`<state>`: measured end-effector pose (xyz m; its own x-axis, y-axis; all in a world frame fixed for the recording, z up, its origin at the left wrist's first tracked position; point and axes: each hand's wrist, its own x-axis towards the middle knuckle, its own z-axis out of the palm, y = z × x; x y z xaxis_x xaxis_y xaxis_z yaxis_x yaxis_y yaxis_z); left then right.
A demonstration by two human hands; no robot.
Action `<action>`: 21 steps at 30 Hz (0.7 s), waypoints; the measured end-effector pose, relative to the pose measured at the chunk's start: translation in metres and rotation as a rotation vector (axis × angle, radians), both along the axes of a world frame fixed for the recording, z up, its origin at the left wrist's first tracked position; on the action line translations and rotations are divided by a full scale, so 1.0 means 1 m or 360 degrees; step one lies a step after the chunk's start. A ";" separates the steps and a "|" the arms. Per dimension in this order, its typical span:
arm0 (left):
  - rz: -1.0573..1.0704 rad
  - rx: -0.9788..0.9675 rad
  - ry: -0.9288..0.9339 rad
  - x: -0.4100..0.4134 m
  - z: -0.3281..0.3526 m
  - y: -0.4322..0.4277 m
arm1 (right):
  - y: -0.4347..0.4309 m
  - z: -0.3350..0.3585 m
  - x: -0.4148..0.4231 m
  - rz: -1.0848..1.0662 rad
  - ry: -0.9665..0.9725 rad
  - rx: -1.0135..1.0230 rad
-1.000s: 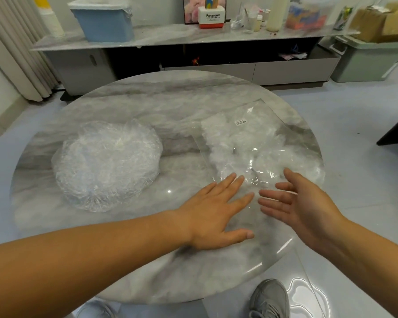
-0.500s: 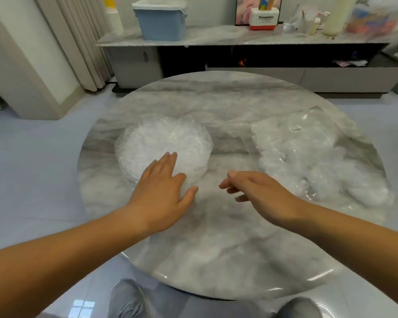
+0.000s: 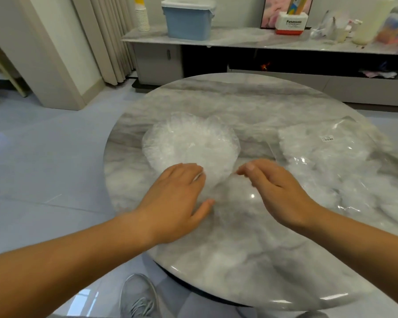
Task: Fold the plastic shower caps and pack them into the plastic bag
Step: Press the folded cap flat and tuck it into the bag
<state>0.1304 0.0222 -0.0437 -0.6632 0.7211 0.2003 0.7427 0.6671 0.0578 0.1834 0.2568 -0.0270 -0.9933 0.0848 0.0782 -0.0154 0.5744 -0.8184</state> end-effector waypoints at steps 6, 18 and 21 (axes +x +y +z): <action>-0.0609 -0.0221 -0.0384 0.036 -0.021 0.012 | 0.021 -0.004 0.021 0.0226 0.0317 0.0344; -0.0578 -0.0191 -0.0667 0.014 -0.018 0.010 | 0.028 -0.031 0.055 0.0364 0.0224 0.0770; -0.0565 -0.0224 -0.0825 0.007 -0.018 0.007 | 0.025 -0.025 0.061 0.0642 -0.0025 0.0459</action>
<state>0.1377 0.0296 -0.0613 -0.3647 0.9105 -0.1948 0.8188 0.4132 0.3985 0.2440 0.2822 -0.0516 -0.9438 -0.3295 0.0268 -0.2721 0.7283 -0.6290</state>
